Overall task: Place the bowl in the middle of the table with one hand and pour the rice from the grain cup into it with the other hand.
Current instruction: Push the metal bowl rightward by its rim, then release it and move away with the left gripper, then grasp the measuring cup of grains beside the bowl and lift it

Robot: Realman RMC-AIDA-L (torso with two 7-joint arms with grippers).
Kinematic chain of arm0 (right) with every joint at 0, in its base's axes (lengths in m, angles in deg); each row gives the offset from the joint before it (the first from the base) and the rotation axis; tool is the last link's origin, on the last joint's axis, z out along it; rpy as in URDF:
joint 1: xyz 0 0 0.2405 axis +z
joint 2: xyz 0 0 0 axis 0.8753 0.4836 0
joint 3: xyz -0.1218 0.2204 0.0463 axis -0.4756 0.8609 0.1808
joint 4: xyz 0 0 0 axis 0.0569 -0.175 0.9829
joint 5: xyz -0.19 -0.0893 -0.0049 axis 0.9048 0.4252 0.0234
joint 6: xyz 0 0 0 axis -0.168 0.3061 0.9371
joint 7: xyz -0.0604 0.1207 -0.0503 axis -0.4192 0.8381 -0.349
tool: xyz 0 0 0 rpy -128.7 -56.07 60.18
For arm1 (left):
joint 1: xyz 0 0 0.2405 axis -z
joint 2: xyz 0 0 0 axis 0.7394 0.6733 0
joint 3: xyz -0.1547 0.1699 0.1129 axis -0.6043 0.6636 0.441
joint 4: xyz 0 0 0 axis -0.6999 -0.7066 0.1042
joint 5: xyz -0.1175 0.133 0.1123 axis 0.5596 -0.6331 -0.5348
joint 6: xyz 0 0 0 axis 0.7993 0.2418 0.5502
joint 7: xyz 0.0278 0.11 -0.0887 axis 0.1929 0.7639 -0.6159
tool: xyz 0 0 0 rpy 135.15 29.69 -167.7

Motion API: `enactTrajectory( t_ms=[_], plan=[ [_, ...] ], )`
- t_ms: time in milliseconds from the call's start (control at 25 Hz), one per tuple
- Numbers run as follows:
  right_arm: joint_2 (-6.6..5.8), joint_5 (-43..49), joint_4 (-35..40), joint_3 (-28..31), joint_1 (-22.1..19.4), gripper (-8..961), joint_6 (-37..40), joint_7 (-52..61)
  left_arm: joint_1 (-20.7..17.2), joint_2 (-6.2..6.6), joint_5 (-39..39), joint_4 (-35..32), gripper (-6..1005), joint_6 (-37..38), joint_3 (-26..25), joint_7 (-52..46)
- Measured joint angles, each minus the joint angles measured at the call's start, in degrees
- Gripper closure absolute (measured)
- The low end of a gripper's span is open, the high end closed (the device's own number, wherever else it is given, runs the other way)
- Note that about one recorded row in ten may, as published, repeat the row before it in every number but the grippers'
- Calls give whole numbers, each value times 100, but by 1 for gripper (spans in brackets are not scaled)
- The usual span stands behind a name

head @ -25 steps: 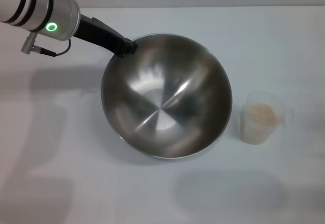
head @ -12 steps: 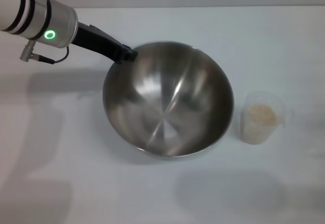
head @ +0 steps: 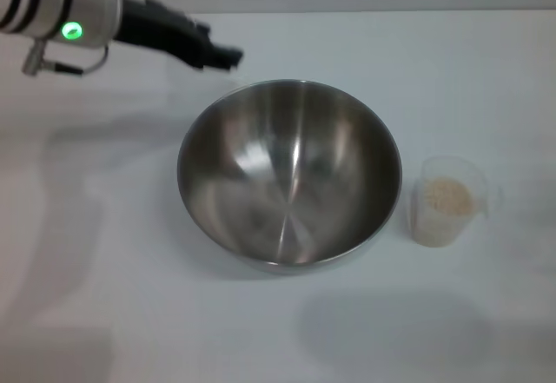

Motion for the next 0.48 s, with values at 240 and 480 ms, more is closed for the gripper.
enactTrajectory(
  t_ms=[240,480],
  plan=[
    [2,33,-3,-14,-64,115,50,-4,-1517,-6,-152,1900,422,2873,980,1],
    [8,62,-14,-397,-254,116,248,-11,-3536,37,-326,2245,243,7825,2965,280]
  ],
)
